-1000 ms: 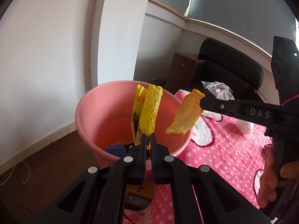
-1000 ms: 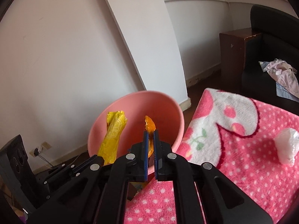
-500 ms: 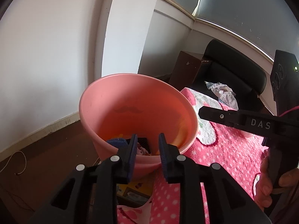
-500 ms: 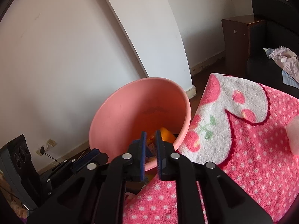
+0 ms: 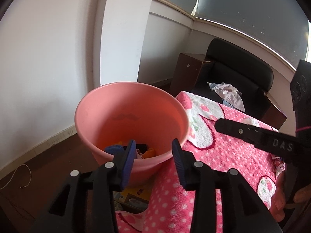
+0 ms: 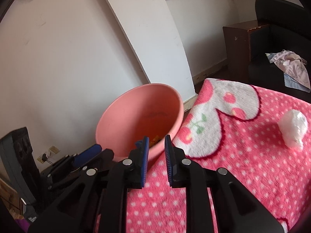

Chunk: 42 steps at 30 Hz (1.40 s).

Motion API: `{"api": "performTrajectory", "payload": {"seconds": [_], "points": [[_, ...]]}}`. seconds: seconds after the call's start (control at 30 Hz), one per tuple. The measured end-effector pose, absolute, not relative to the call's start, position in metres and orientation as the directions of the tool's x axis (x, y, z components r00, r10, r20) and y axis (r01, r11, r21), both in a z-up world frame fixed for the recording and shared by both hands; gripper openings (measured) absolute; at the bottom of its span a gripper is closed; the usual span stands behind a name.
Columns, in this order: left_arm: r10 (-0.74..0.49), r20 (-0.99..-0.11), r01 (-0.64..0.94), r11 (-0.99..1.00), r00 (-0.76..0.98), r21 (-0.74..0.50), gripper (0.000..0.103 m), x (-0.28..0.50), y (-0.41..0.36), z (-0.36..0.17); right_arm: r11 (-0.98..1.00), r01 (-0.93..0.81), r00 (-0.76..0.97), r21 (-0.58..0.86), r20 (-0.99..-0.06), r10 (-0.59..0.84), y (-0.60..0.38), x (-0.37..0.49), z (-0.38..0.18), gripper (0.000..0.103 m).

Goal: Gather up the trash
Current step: 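Move both open tools back over the table toward the white bag and wrapper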

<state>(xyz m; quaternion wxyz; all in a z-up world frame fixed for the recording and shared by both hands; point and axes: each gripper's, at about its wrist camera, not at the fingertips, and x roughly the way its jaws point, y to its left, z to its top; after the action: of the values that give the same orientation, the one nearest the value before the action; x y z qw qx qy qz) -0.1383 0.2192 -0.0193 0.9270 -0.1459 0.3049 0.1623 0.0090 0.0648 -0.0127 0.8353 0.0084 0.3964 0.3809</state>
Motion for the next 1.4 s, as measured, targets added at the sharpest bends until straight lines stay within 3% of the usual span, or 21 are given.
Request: {"api": "performTrajectory", "payload": {"seconds": [0.23, 0.97, 1.4], "points": [[0.217, -0.621, -0.375, 0.917, 0.753, -0.134, 0.046, -0.137, 0.194, -0.012, 0.701, -0.626, 0.398, 0.340, -0.634, 0.663, 0.032, -0.012, -0.009, 0.032], [0.209, -0.650, -0.300, 0.954, 0.730, -0.029, 0.058, -0.123, 0.117, -0.013, 0.797, -0.515, 0.512, 0.315, -0.633, 0.580, -0.083, -0.054, -0.019, 0.033], [0.115, -0.671, -0.185, 0.982, 0.733, -0.034, 0.058, -0.089, 0.079, -0.024, 0.912, -0.261, 0.657, 0.315, -0.634, 0.407, -0.204, -0.040, -0.032, 0.034]]}}
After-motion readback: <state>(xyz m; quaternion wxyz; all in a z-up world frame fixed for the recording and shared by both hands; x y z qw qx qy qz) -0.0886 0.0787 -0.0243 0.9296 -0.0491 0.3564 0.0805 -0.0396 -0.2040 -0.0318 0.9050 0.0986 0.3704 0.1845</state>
